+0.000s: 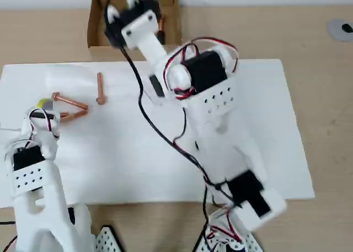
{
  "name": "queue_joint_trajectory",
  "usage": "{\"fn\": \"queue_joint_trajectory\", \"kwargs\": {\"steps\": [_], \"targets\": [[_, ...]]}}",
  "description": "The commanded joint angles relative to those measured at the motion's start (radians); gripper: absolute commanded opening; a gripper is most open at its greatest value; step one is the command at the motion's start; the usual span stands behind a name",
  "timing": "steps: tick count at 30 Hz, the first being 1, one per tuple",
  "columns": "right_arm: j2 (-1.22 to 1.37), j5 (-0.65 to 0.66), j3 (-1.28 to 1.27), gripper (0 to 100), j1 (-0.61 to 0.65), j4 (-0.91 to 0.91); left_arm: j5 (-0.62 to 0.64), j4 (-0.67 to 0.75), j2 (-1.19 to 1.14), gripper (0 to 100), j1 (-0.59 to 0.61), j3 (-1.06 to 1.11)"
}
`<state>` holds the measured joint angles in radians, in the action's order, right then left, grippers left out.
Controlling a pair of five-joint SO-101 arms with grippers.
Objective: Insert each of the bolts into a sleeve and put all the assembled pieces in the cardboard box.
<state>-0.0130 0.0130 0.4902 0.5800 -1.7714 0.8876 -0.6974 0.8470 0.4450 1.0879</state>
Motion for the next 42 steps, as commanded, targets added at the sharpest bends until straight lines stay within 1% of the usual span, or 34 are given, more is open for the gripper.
{"fn": "queue_joint_trajectory", "kwargs": {"steps": [1, 4, 6, 11, 12, 14, 17, 20, 25, 32, 42], "targets": [[-0.133, 0.009, -0.142, 16.3, -0.056, 0.038, 0.015, 0.011, -0.002, 23, 0.017, -0.054], [-0.185, 0.009, -0.211, 16.3, -0.070, 0.055, 0.011, 0.002, -0.033, 23, 0.012, -0.068], [-0.205, 0.008, -0.245, 16.3, -0.070, 0.055, 0.011, -0.046, -0.107, 23, 0.015, -0.132], [-0.222, 0.005, -0.294, 16.3, -0.070, 0.055, 0.017, -0.264, -0.389, 22, 0.017, -0.427], [-0.222, 0.005, -0.300, 16.3, -0.070, 0.055, 0.028, -0.310, -0.444, 22, 0.014, -0.479], [-0.220, 0.005, -0.309, 16.3, -0.070, 0.055, 0.089, -0.404, -0.544, 22, 0.012, -0.572], [-0.220, 0.005, -0.325, 16.3, -0.070, 0.055, 0.161, -0.506, -0.659, 22, 0.017, -0.675], [-0.220, 0.005, -0.341, 16.3, -0.070, 0.055, 0.175, -0.572, -0.737, 22, 0.017, -0.736], [-0.223, 0.005, -0.363, 16.3, -0.070, 0.055, 0.213, -0.575, -0.822, 22, 0.017, -0.758], [-0.223, 0.005, -0.364, 16.3, -0.070, 0.055, 0.229, -0.465, -0.865, 22, 0.014, -0.758], [-0.223, 0.005, -0.364, 16.3, -0.070, 0.055, 0.250, -0.465, -0.866, 22, 0.011, -0.784]]}}
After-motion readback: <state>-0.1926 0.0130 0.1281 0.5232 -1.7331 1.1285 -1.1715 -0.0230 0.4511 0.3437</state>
